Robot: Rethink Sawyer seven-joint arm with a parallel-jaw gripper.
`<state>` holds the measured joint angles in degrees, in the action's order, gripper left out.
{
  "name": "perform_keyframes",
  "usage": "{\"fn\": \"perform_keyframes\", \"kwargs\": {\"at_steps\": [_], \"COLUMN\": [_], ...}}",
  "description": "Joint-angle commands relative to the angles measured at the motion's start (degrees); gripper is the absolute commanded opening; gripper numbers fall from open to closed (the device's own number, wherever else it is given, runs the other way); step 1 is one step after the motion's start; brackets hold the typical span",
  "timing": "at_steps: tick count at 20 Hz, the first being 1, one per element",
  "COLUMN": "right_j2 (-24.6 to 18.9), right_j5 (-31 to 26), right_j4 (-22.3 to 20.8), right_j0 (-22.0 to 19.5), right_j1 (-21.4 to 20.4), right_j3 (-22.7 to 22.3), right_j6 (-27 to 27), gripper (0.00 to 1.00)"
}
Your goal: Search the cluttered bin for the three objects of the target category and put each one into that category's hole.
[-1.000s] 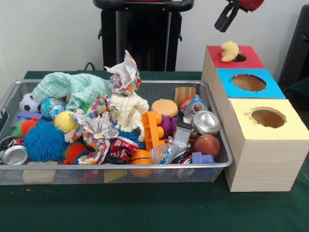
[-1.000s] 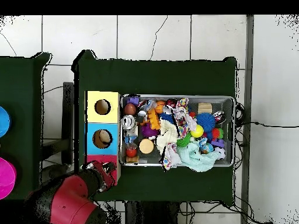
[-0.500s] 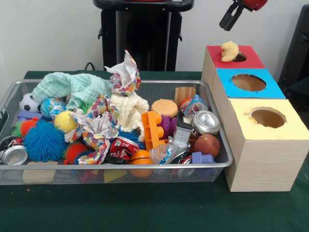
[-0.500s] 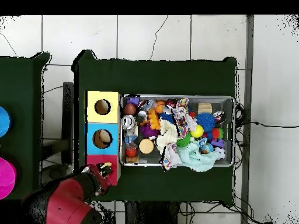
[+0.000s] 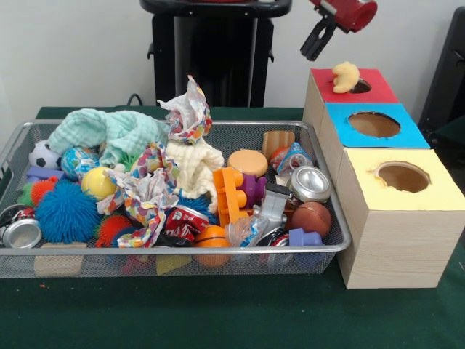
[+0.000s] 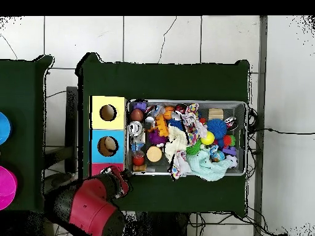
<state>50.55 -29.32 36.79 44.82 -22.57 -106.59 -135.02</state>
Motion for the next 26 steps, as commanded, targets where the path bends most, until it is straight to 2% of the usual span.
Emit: {"fn": "perform_keyframes", "kwargs": {"at_steps": [1, 7, 13, 19, 26], "right_j2": [-10.5, -7.2, -4.8, -2.0, -3.7], "right_j5": [2.5, -2.1, -4.4, -7.2, -7.2], "right_j4": [0.9, 0.3, -1.0, -2.3, -0.6], "right_j0": [-0.5, 4.1, 3.9, 5.2, 6.7], "right_j1": [5.9, 6.6, 3.3, 1.2, 1.4], "right_j3": [-1.2, -0.6, -2.4, -3.8, -4.3], "right_j6": [-14.9, -17.1, -13.7, -13.2, -16.1], "gripper": [0.00, 0.00, 0.00, 0.00, 0.00]}}
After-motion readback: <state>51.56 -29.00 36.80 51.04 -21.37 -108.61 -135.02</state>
